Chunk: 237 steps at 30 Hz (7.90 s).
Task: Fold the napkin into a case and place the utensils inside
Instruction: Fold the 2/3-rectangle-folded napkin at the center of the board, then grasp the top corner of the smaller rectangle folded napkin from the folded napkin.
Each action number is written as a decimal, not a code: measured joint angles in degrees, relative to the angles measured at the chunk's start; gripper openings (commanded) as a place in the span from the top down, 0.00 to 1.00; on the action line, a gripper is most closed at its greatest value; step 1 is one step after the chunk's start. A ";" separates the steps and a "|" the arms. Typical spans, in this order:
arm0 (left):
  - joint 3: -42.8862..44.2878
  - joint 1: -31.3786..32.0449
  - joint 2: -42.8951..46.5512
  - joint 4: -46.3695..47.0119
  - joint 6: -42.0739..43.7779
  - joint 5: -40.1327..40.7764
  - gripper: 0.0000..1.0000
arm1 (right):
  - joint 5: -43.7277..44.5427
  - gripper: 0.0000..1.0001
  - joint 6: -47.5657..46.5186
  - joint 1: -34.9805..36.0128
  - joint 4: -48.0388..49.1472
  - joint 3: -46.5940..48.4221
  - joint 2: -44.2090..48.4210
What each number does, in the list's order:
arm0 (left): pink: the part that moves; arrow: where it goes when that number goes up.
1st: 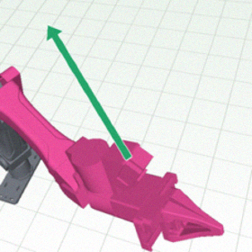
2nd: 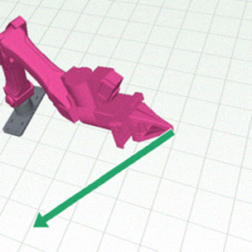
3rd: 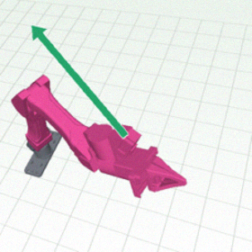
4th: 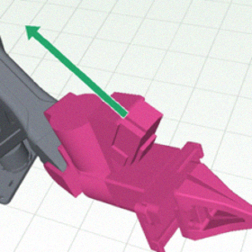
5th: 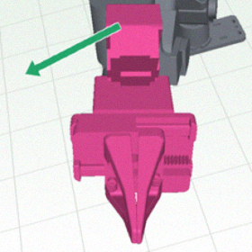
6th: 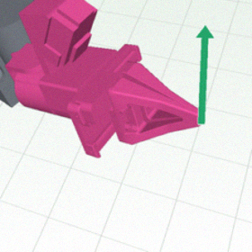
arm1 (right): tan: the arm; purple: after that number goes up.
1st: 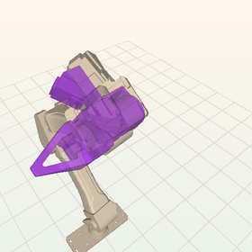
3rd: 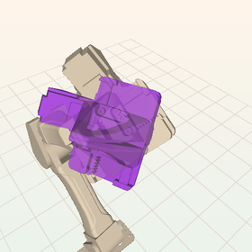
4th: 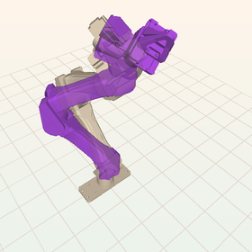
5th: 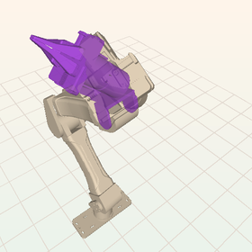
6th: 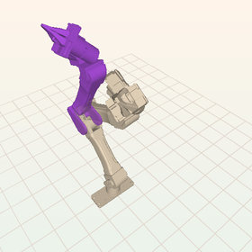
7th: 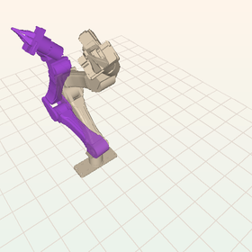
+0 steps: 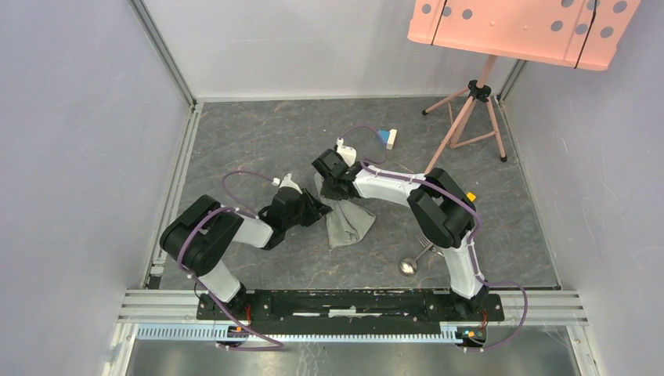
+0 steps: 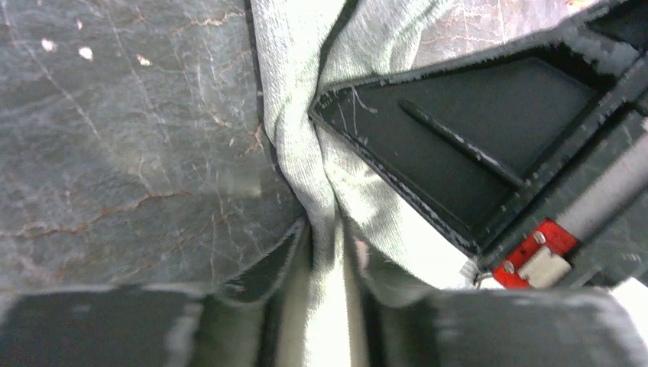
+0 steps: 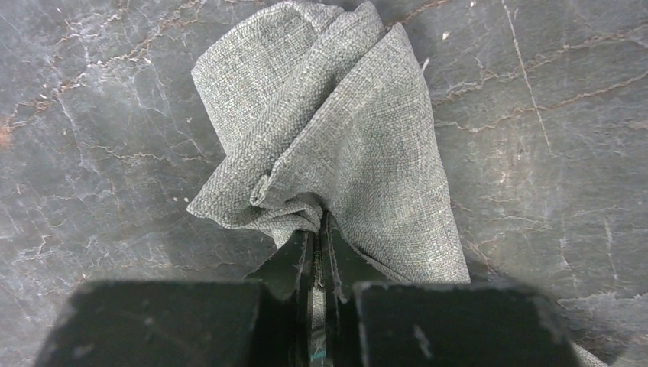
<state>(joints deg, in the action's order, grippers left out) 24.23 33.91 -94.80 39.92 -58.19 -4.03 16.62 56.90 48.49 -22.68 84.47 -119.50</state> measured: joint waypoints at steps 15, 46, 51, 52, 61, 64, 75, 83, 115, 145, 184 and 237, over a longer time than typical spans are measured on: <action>-7.37 -4.26 36.74 -27.41 0.04 2.34 0.51 | -5.79 0.56 -21.59 -0.55 6.91 -1.90 0.76; 29.29 -5.03 5.25 -41.22 7.15 -11.04 0.28 | -51.25 0.10 -41.27 -22.99 32.79 -42.93 25.51; 37.13 -2.51 0.81 -50.93 7.13 -3.76 0.31 | -54.23 0.22 -40.41 -23.04 39.58 -47.82 25.92; 38.01 -2.19 0.28 -52.37 7.13 -2.51 0.31 | -54.40 0.26 -40.19 -23.04 40.50 -48.35 25.92; 37.11 -2.82 0.92 -57.22 7.76 3.61 0.28 | -53.29 0.64 -38.14 -19.80 41.83 -49.88 28.41; 30.62 -5.42 6.47 -55.82 7.80 3.17 0.27 | -51.23 0.72 -37.81 -17.64 39.87 -48.85 30.01; 10.69 -15.30 28.68 -51.82 7.82 -1.05 0.25 | -37.64 0.88 -30.88 -5.77 33.05 -40.41 27.30; 6.86 -15.82 25.44 -46.18 8.85 -10.38 0.30 | -30.60 0.63 -25.57 0.11 31.71 -38.05 21.64; 14.34 -2.93 3.32 -35.56 8.74 -11.74 0.61 | -36.87 0.44 -27.45 0.42 41.13 -45.38 26.32; 9.07 -4.00 3.34 -26.40 8.63 -11.61 0.83 | -14.29 0.48 -36.22 -4.68 25.94 -14.51 7.74; 2.32 6.12 3.72 -11.89 -4.28 -2.97 0.60 | -11.47 1.00 -43.39 -2.58 27.80 -16.76 8.85; 43.78 6.03 -11.58 -54.62 30.49 25.05 0.68 | -27.10 1.00 -31.61 -10.99 56.48 -38.42 20.37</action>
<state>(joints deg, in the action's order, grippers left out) 68.01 39.94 -106.39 -14.70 -27.70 21.02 -10.48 25.30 37.50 33.80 46.04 -99.13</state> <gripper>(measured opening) 0.317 0.011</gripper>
